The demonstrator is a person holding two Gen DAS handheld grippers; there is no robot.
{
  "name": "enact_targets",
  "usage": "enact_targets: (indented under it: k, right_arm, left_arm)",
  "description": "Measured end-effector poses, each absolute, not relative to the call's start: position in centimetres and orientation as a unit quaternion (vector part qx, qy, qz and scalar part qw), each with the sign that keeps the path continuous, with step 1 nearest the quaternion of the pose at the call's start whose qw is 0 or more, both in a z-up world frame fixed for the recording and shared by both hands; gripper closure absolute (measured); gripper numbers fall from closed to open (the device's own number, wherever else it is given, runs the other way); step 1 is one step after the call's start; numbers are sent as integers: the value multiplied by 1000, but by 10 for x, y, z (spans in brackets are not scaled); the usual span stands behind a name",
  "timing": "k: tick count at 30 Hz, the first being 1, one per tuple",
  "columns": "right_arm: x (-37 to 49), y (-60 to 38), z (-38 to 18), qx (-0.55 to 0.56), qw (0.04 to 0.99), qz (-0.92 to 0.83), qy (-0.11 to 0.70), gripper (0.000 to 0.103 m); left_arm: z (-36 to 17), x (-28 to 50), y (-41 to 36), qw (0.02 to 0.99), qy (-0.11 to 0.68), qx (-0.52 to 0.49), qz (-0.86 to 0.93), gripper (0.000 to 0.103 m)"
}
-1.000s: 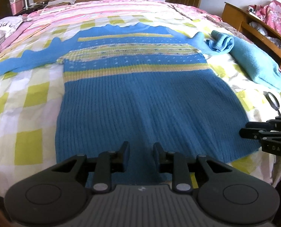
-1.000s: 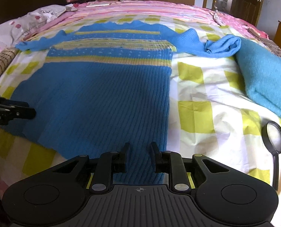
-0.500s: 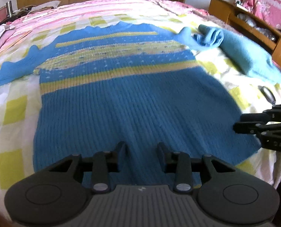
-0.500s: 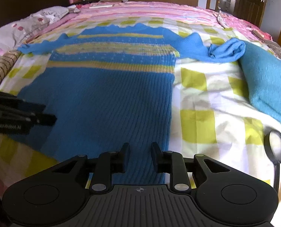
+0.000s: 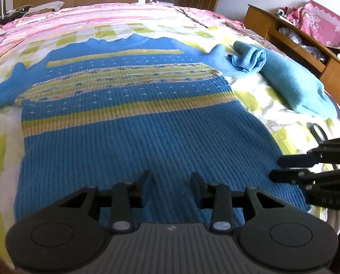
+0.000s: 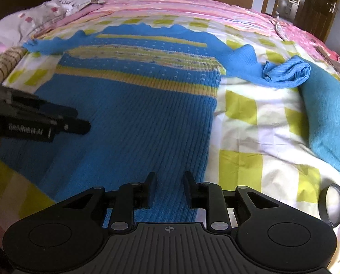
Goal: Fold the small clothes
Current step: 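Move the right tool to the sleeve beside the towel and grasp its cuff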
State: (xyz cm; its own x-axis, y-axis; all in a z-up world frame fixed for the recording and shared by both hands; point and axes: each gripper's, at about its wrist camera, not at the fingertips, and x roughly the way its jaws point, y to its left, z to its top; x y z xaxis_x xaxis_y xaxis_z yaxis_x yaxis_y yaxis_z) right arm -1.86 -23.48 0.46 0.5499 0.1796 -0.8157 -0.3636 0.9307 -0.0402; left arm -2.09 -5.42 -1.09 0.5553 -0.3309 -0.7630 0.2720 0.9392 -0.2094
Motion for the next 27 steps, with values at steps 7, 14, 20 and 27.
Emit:
enact_targets:
  k: [7, 14, 20, 27]
  right_arm:
    - [5, -240, 29, -126, 893, 145, 407, 77]
    - [63, -260, 40, -239, 902, 109, 342, 77]
    - [111, -272, 21, -375, 875, 79, 295, 77]
    - [142, -278, -12, -467, 828, 84, 299, 77]
  left_arm:
    - [4, -2, -62, 883, 424, -59, -192, 60]
    - [14, 25, -82, 887, 405, -87, -202, 60]
    - [8, 40, -98, 886, 403, -97, -207, 60]
    - [-2, 52, -114, 883, 408, -95, -212, 60]
